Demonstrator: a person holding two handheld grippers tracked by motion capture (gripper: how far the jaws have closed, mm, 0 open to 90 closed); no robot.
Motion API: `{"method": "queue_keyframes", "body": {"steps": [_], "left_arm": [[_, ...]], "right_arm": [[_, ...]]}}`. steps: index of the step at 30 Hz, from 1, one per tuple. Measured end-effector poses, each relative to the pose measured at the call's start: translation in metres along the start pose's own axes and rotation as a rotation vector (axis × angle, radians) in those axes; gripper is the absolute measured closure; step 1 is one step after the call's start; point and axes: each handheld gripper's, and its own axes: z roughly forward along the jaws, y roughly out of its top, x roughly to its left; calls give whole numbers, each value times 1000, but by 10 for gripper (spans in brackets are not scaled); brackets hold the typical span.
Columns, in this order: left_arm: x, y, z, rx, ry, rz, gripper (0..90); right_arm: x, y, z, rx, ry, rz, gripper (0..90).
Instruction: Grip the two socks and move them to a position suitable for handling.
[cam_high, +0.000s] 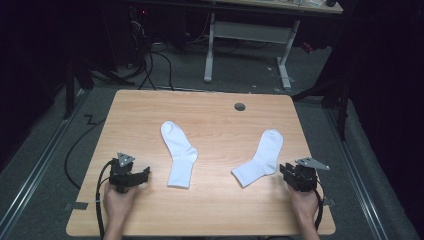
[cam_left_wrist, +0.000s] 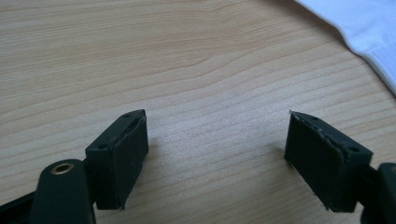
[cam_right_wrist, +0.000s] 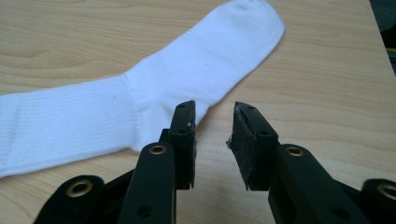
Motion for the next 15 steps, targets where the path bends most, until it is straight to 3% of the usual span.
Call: {"method": "queue_keyframes", "body": {"steps": [4, 7, 15], "left_arm": [[0, 0, 0, 0, 0, 0, 219], [0, 0, 0, 0, 0, 0, 219], [0, 0, 0, 0, 0, 0, 219]], "right_arm": [[4, 7, 4, 3, 13, -4, 696], [6, 11, 7, -2, 50, 13, 693], [14, 24, 27, 32, 54, -1, 687]]}}
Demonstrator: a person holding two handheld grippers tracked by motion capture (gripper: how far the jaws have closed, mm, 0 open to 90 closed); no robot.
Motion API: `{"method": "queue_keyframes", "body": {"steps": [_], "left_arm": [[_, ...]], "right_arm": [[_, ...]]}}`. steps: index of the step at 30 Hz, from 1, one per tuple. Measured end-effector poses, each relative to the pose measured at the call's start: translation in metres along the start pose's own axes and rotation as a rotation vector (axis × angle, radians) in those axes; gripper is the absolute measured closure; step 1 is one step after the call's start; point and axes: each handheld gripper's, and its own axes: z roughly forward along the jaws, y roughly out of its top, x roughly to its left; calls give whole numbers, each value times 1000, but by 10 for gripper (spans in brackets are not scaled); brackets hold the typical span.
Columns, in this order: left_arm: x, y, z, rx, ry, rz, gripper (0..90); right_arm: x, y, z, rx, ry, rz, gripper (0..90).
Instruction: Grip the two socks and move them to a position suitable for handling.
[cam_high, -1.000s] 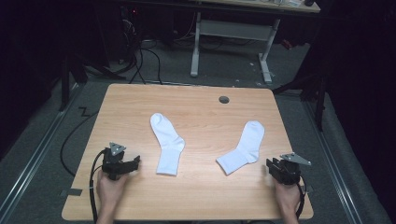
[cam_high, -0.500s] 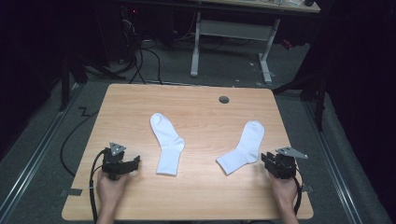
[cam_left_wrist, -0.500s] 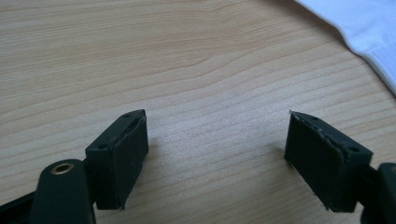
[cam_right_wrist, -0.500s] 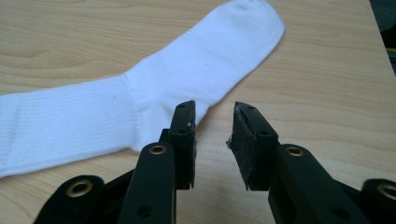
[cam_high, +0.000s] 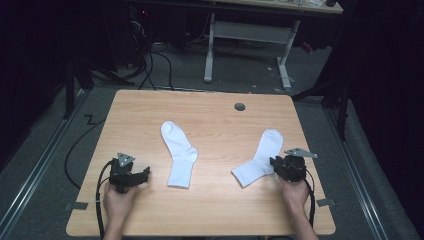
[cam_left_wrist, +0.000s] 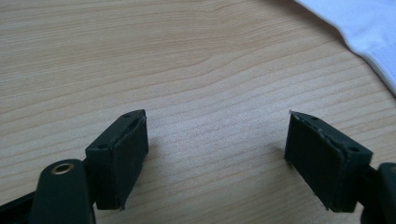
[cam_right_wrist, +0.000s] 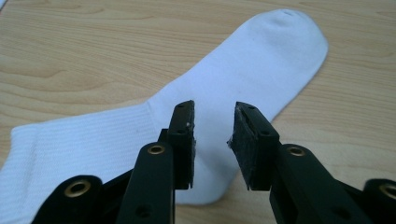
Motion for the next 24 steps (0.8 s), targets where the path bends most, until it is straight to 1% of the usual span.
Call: {"method": "queue_keyframes", "body": {"steps": [3, 5, 11, 15, 20, 24], "left_arm": [[0, 0, 0, 0, 0, 0, 219], [0, 0, 0, 0, 0, 0, 219], [-1, 0, 0, 2, -3, 7, 220], [-1, 0, 0, 0, -5, 8, 222], [-1, 0, 0, 0, -5, 7, 222], [-1, 0, 0, 0, -5, 7, 222]], "right_arm": [[3, 5, 9, 5, -8, -1, 684], [4, 7, 15, 21, -21, -6, 682], [1, 11, 30, 52, -59, 16, 648], [0, 13, 37, 69, -80, 26, 637], [0, 13, 44, 91, -91, 33, 633], [1, 13, 47, 96, -100, 25, 667]]}}
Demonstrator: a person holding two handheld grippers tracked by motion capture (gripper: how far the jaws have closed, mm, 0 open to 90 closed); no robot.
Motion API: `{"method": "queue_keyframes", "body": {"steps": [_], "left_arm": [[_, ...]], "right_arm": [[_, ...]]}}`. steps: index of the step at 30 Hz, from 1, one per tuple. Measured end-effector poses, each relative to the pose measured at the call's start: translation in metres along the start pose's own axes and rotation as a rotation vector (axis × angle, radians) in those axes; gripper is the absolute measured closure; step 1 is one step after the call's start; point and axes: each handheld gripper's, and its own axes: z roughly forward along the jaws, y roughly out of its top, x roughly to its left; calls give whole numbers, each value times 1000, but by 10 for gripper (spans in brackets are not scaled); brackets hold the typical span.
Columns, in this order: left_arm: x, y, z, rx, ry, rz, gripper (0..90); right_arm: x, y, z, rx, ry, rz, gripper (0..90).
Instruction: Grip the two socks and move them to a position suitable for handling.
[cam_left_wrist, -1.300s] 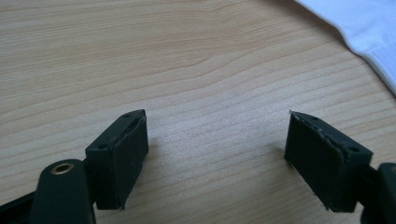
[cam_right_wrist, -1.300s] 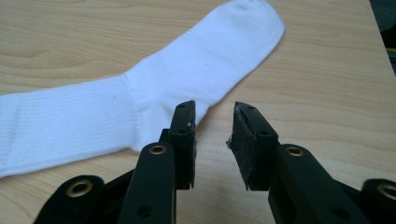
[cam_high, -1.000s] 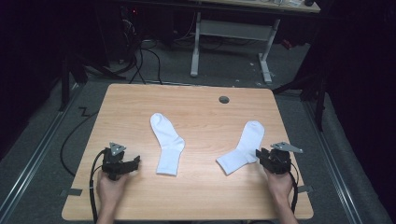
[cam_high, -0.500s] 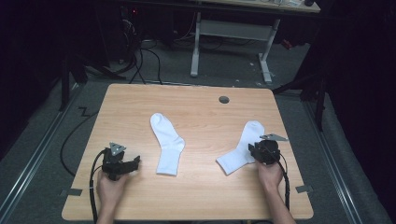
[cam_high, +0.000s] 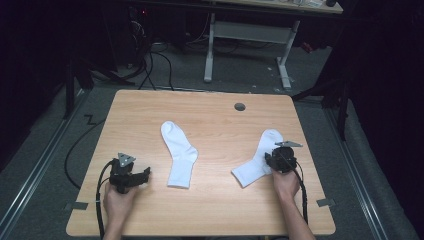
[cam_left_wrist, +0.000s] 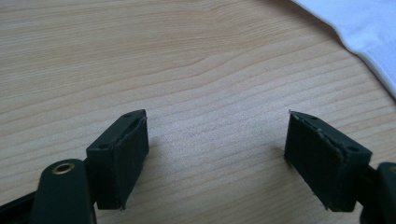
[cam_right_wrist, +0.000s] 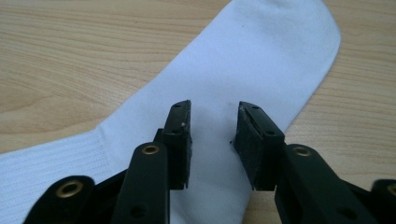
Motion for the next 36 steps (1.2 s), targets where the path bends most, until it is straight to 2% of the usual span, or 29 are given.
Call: {"method": "queue_keyframes", "body": {"steps": [9, 15, 20, 30, 36], "left_arm": [[0, 0, 0, 0, 1, -2, 222], [0, 0, 0, 0, 2, -2, 222], [0, 0, 0, 0, 2, -2, 222], [0, 0, 0, 0, 2, -2, 222], [0, 0, 0, 0, 2, -2, 222]], "right_arm": [[1, 0, 1, 1, 4, -40, 857], [2, 1, 1, 3, 8, -66, 871], [4, 2, -1, -19, 16, -82, 873], [16, 13, -19, -81, 57, -141, 876], [28, 23, -32, -128, 101, -182, 876]]}}
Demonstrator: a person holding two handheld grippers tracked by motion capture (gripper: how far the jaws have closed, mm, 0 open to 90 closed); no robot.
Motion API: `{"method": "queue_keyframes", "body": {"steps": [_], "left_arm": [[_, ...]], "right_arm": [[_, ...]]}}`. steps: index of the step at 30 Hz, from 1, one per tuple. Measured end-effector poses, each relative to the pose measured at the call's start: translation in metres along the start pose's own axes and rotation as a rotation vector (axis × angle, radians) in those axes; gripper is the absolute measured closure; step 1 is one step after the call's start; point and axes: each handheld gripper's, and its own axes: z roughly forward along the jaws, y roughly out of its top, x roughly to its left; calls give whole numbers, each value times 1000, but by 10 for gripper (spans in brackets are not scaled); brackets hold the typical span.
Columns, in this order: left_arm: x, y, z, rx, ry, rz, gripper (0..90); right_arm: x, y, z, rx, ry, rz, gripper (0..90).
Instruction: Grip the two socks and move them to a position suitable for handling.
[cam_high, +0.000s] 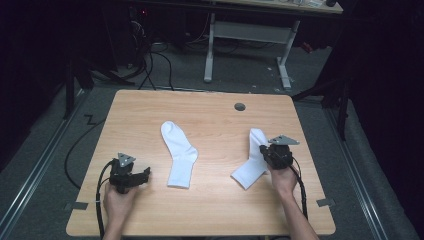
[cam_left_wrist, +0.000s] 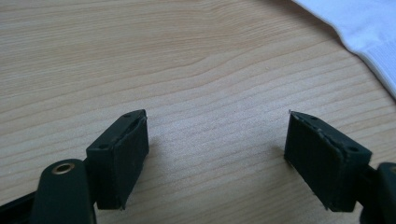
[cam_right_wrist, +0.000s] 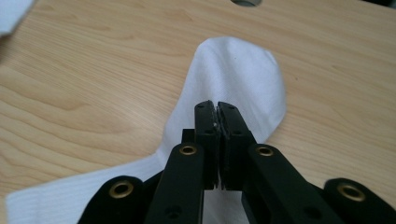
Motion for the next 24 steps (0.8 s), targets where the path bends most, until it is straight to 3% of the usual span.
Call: {"method": "queue_keyframes", "body": {"steps": [12, 24], "left_arm": [[0, 0, 0, 0, 0, 0, 222], [0, 0, 0, 0, 0, 0, 223]], "right_arm": [[29, 26, -17, -77, 72, -98, 877], [55, 45, -28, -131, 158, -156, 877]]}}
